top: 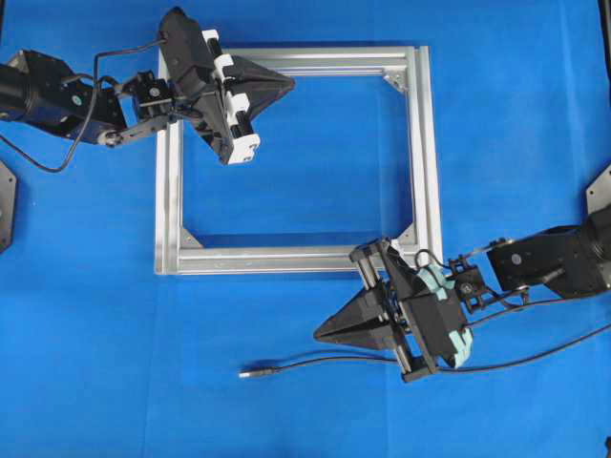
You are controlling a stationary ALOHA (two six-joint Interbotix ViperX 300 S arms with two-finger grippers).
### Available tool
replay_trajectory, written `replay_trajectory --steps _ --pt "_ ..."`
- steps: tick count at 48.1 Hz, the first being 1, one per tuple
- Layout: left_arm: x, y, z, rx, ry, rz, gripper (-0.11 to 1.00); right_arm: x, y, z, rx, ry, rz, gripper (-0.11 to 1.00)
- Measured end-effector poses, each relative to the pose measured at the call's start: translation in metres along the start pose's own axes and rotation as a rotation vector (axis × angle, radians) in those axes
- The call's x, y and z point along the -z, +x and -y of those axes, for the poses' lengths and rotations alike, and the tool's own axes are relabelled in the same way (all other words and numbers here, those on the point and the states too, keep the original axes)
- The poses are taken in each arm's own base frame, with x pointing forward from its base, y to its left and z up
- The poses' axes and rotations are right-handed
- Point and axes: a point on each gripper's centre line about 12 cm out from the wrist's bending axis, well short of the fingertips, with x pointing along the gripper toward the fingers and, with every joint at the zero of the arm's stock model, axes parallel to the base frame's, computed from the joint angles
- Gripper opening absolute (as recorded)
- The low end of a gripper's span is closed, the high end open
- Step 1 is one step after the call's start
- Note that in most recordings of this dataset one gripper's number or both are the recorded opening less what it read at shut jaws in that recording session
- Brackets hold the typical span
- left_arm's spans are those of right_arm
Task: Insert the wire through the string loop located on the right side.
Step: 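Open the right gripper and lower it over the black USB cable plug end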
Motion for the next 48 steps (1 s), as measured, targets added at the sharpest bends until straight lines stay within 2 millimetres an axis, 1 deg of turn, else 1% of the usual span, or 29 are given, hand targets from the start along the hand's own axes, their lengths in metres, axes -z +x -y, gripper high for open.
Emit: replay_trajectory --steps 2,4,6,9,26,30,33,36,46,48 --pt "0.0 -0.001 0.001 0.004 0.005 -0.005 0.0 -0.002 0.0 -0.001 -0.003 0.001 0.003 -0.01" --pt "-0.002 -0.001 0.002 0.01 0.012 -0.003 0.0 -0.005 0.0 -0.003 -0.008 -0.002 0.013 -0.05" --pt "-0.003 -0.001 0.003 0.014 0.014 -0.002 0.0 -0.011 0.0 -0.006 -0.014 -0.004 0.022 -0.06" --pt "-0.003 -0.001 0.003 0.015 0.015 -0.003 0.0 -0.015 0.001 -0.009 -0.023 -0.006 0.023 -0.06" --pt "-0.003 -0.001 0.003 0.016 0.016 -0.003 0.0 -0.02 0.009 -0.016 -0.039 0.025 -0.026 -0.05" --pt "-0.002 -0.002 0.003 0.016 0.017 -0.005 0.0 -0.02 0.009 -0.016 -0.039 0.045 -0.028 -0.01" --pt "-0.003 -0.001 0.003 0.016 0.016 -0.003 0.0 -0.02 0.009 -0.017 -0.04 0.061 -0.03 0.08" --pt "-0.003 -0.001 0.003 0.016 0.016 -0.003 0.0 -0.021 0.009 -0.019 -0.044 0.072 -0.028 0.21" --pt "-0.003 -0.001 0.003 0.016 0.016 -0.003 0.0 -0.02 0.009 -0.019 -0.034 0.11 -0.031 0.82" --pt "-0.003 -0.001 0.002 0.014 0.016 -0.003 0.0 -0.021 0.01 -0.018 -0.027 0.117 -0.028 0.89"
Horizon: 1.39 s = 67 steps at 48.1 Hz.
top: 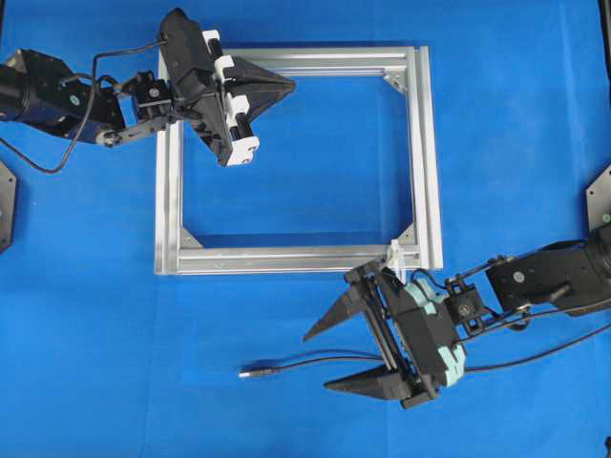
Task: Insert the wire through the string loop located on the right side.
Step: 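Open the right gripper and lower it over the black USB cable plug end, then close the right gripper on the cable just behind the USB plug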
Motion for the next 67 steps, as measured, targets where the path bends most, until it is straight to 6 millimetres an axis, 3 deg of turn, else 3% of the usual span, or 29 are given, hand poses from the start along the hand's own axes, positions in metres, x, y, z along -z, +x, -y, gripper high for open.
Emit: replay_trajectory --steps 10,36,53,60,67 --pt "0.0 0.0 0.001 0.001 0.0 0.0 0.0 0.0 0.004 0.002 0.02 0.028 0.004 0.86" --pt "0.0 0.0 -0.003 -0.007 0.0 -0.001 0.0 0.062 0.045 0.002 0.099 0.145 -0.157 0.86" --pt "0.002 -0.001 -0.003 -0.008 -0.001 -0.006 0.0 0.072 0.054 0.004 0.117 0.163 -0.173 0.83" --pt "0.002 -0.001 -0.003 -0.008 -0.001 -0.007 0.0 0.074 0.054 0.004 0.121 0.168 -0.182 0.66" --pt "0.003 -0.002 -0.003 -0.007 0.0 -0.01 0.0 0.075 0.053 0.005 0.123 0.165 -0.195 0.22"
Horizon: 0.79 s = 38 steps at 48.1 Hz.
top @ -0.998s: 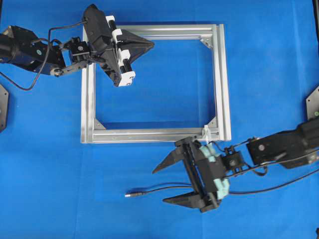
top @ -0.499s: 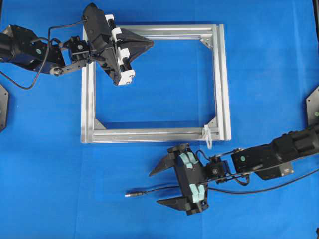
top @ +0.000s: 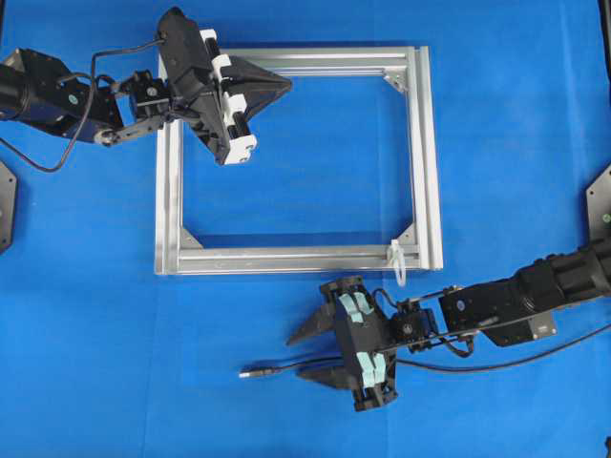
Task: Insert the wire through the string loop located on the right side.
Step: 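Close the right gripper on the cable just behind the USB plug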
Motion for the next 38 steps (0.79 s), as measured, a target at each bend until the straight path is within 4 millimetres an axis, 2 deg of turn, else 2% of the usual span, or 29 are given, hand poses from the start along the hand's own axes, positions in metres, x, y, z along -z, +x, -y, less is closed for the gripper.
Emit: replay_trajectory --steps 4,8,28,33,38 --pt "0.0 0.0 0.0 -0.001 -0.001 0.0 0.0 0.001 -0.001 0.0 -0.001 -0.002 -0.003 0.05" --pt "-0.001 0.0 0.0 0.0 0.0 0.002 0.0 0.002 -0.001 0.001 0.001 -0.002 -0.004 -0.04" --pt "0.0 -0.001 0.0 -0.001 -0.009 0.0 0.0 0.001 -0.002 0.0 -0.001 -0.002 -0.003 -0.04" --pt "-0.001 -0.001 0.0 -0.001 -0.009 0.003 0.0 -0.01 -0.009 -0.003 -0.006 0.0 0.008 -0.04" --pt "-0.001 -0.001 0.0 -0.001 -0.009 0.003 0.0 -0.03 -0.019 -0.007 -0.015 0.006 0.024 -0.04"
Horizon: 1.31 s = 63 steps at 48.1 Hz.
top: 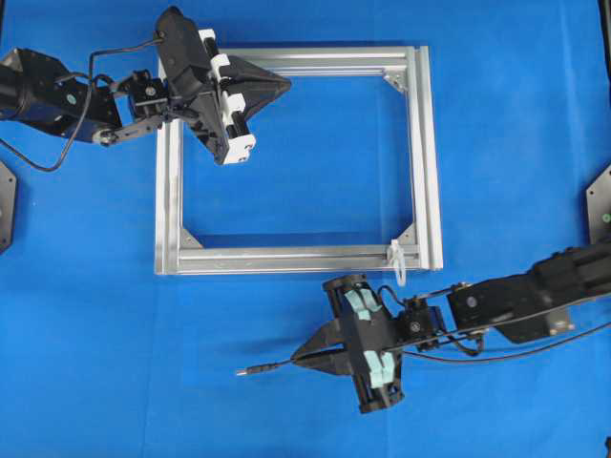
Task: Insert the wire through the string loop located on the right side.
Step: 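Close the right gripper on the cable just behind the USB plug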
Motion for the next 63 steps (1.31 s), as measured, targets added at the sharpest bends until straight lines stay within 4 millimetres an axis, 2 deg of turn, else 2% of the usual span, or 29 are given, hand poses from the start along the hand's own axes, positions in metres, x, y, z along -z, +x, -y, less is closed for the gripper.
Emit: replay_trajectory --steps 6,11,63 --pt "0.001 0.0 0.0 0.0 -0.001 -0.002 0.0 -0.023 -0.013 -0.006 -0.013 0.003 0.015 -0.04" --pt "0.001 0.0 0.0 0.0 -0.001 -0.002 0.0 -0.03 -0.018 -0.007 -0.016 0.005 0.014 -0.04" --pt "0.001 0.0 0.001 0.003 -0.005 -0.002 0.0 -0.029 -0.019 -0.007 -0.015 0.004 0.002 -0.04"
